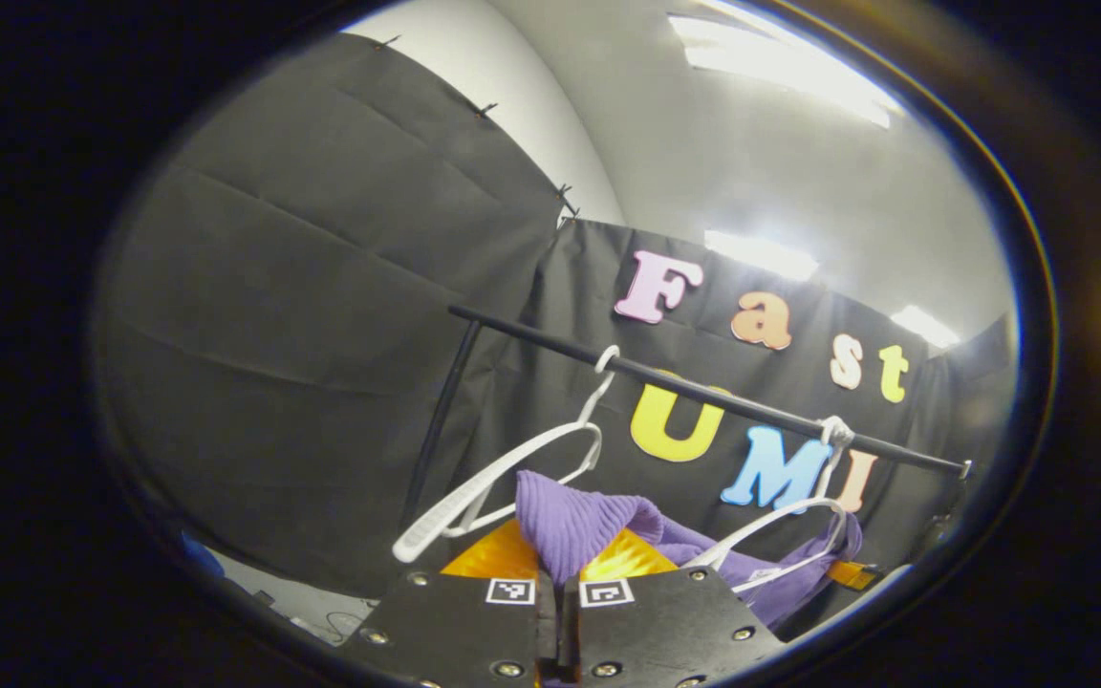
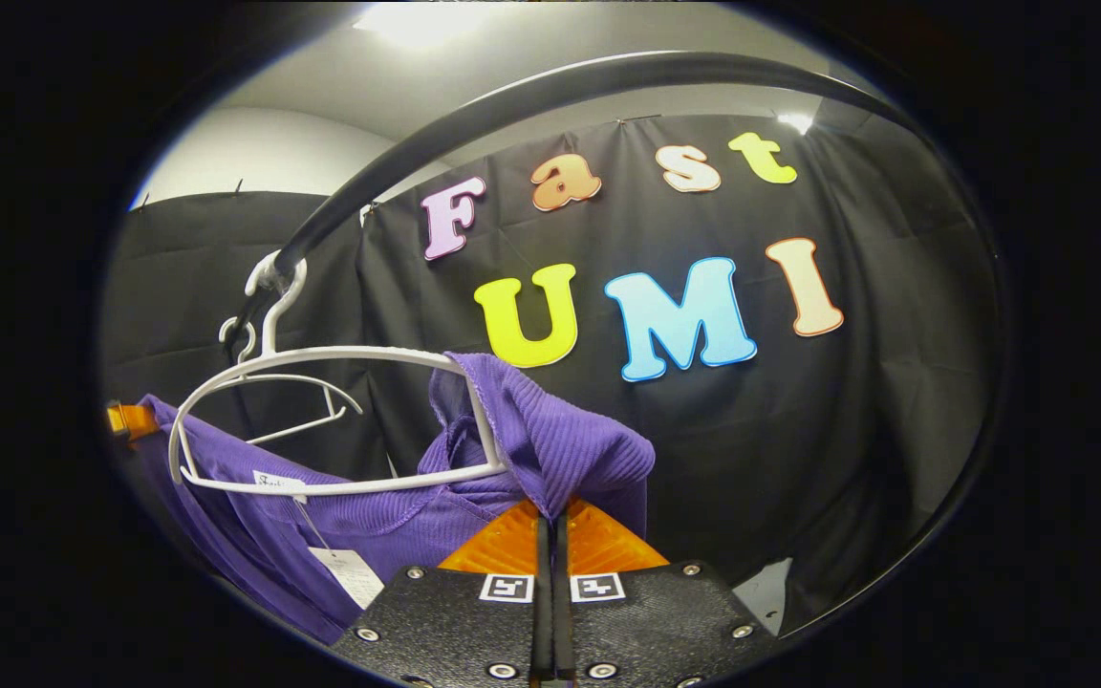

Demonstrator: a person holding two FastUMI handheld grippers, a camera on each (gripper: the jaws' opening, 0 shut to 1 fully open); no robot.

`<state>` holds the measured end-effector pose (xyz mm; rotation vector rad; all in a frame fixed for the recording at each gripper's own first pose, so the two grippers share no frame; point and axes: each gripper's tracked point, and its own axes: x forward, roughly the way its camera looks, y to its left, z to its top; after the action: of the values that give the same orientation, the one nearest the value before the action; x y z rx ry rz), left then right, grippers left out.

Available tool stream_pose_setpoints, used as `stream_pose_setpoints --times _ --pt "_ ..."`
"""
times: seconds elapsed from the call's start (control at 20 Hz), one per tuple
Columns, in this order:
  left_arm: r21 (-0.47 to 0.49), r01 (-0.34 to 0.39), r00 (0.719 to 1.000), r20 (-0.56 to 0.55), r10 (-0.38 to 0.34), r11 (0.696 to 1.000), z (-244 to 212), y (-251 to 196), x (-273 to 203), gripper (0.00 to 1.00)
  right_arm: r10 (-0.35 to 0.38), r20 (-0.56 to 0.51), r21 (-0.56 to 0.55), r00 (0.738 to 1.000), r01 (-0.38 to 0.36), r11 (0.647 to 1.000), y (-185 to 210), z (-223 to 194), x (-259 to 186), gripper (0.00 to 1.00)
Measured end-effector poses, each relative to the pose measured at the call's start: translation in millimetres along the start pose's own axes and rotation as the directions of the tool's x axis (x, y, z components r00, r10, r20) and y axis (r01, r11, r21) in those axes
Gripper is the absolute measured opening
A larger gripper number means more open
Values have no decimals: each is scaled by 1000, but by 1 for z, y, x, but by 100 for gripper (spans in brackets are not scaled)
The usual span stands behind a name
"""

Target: Grasp the clothes on the hanger with both hands and then place them into the laundry hamper below.

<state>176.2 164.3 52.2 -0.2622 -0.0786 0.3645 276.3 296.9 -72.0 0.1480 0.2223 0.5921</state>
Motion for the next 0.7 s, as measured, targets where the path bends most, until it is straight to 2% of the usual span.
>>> stream_pose_setpoints --times 0.25,0.4,0.55,0.7 --pt "-19 21 996 -87 -23 1000 -50 4 -4 2 -51 1 9 999 51 999 -15 4 -3 1" --pt "-70 79 989 -118 -87 994 -81 -17 -11 2 -103 28 -17 994 104 994 -33 12 -3 1" --pt "-46 89 988 -124 -94 995 -95 -26 -7 2 -129 68 -34 989 131 991 -41 25 -8 0" --pt "-68 72 987 -141 -81 995 -107 -25 -11 2 -135 81 -57 987 140 989 -46 27 -11 1"
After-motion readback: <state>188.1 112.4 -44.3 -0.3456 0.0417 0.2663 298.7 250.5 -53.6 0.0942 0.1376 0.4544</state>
